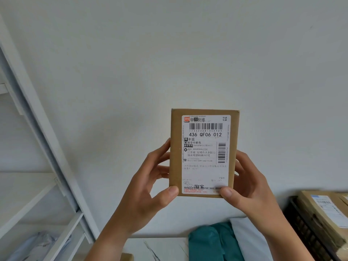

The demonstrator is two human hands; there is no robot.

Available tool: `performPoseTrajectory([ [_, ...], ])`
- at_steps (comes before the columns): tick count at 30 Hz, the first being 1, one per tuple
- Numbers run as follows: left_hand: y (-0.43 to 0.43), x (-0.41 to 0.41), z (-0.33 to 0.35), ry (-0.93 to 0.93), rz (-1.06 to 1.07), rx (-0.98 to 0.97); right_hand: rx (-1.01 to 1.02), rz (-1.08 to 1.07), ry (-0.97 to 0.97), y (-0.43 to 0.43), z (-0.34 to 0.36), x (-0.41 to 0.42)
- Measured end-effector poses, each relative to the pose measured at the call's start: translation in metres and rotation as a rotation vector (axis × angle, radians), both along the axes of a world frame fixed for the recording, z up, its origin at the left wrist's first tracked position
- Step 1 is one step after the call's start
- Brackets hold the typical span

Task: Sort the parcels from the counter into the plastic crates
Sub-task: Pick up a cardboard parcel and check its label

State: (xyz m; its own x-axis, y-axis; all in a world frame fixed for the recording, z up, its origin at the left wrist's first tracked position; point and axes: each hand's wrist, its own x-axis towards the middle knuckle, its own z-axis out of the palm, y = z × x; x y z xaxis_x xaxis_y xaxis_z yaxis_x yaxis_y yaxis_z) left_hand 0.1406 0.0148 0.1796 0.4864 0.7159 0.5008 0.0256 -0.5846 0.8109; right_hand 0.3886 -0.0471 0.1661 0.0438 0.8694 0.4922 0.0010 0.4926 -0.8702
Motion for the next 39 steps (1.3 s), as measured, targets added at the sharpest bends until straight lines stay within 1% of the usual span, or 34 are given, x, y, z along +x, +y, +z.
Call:
performPoseTrajectory([
  [6,0.022,0.013,-0.025,0.025,0.056,-0.172,-0.151,-0.016,-0.059,0.027,-0.019,0.006],
  [8,0.03,0.018,-0.032,0.027,0.074,-0.232,-0.201,-0.04,-0.045,0.037,-0.025,0.004],
  [13,0.048,0.03,-0.046,-0.016,0.144,-0.345,-0.325,-0.085,0.106,0.064,-0.038,-0.009],
  [19,0.039,0.035,-0.049,-0.17,0.237,-0.438,-0.42,-0.141,0.401,0.065,-0.048,-0.042],
  [23,0.02,0.039,-0.061,-0.205,0.223,-0.598,-0.457,-0.177,0.471,0.055,-0.051,-0.061],
  [26,0.018,0.028,-0.066,-0.266,0.242,-0.694,-0.484,-0.276,0.511,0.049,-0.048,-0.063],
  [29,0.029,0.0,-0.065,-0.333,0.239,-0.714,-0.495,-0.371,0.431,0.04,-0.046,-0.056],
  [30,0.034,-0.009,-0.064,-0.312,0.197,-0.705,-0.499,-0.393,0.378,0.037,-0.045,-0.055],
  [32,0.042,-0.022,-0.064,-0.211,0.087,-0.704,-0.519,-0.441,0.287,0.031,-0.048,-0.055],
  [34,0.045,-0.027,-0.071,-0.127,0.027,-0.723,-0.545,-0.48,0.253,0.025,-0.053,-0.06],
  [36,0.046,-0.029,-0.079,-0.104,0.028,-0.754,-0.58,-0.484,0.227,0.017,-0.058,-0.068],
  [39,0.046,-0.028,-0.094,-0.116,0.037,-0.808,-0.626,-0.429,0.207,0.003,-0.065,-0.075],
])
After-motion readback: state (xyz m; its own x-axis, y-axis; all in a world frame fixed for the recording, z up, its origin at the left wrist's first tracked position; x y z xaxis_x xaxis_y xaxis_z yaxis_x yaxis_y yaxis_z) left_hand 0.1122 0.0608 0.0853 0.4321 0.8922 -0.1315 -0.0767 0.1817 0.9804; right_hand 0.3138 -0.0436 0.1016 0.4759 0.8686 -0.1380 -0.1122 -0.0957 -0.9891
